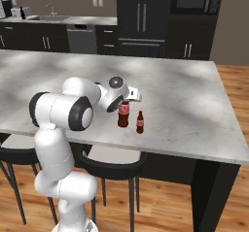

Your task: Place the large bottle from the dining counter next to the other large bottle outside the sink, and place the small bottle from the dining counter next to the other small bottle inside the sink.

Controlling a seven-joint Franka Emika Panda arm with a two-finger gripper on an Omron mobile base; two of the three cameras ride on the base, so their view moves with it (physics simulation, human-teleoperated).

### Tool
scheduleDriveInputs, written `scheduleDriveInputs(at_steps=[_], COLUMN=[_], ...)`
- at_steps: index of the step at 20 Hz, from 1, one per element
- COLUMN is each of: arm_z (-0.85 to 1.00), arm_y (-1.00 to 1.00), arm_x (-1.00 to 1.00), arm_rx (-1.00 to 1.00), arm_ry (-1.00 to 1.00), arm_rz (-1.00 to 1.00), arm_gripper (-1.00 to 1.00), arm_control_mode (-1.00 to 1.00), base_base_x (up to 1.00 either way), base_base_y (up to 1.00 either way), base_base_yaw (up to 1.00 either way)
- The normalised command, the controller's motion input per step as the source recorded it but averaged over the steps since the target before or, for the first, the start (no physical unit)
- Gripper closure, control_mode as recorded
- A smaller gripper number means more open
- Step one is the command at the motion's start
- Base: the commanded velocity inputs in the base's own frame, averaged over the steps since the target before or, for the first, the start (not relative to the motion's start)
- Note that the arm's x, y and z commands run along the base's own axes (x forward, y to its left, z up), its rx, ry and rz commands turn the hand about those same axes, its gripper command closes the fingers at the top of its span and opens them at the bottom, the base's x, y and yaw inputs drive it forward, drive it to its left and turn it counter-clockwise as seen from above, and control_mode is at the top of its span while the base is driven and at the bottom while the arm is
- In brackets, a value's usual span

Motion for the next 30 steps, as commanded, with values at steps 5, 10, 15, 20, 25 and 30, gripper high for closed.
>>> scheduleDriveInputs(at_steps=[5, 10, 15, 20, 25, 30], arm_z=[0.07, 0.21, 0.18, 0.10, 0.01, 0.00], arm_y=[0.00, 0.00, 0.00, 0.00, 0.00, 0.00], arm_x=[-0.12, -0.24, -0.32, -0.31, -0.16, -0.14], arm_rx=[0.03, 0.01, 0.00, 0.00, 0.00, 0.00], arm_ry=[-0.06, -0.10, -0.10, -0.10, -0.06, -0.05], arm_rz=[0.00, 0.00, 0.00, 0.00, 0.00, 0.00], arm_gripper=[1.00, 1.00, 1.00, 1.00, 1.00, 1.00], arm_control_mode=[-1.00, -1.00, -1.00, -1.00, -1.00, -1.00], base_base_x=[0.00, 0.00, 0.00, 0.00, 0.00, 0.00], base_base_y=[0.00, 0.00, 0.00, 0.00, 0.00, 0.00], base_base_yaw=[0.00, 0.00, 0.00, 0.00, 0.00, 0.00])
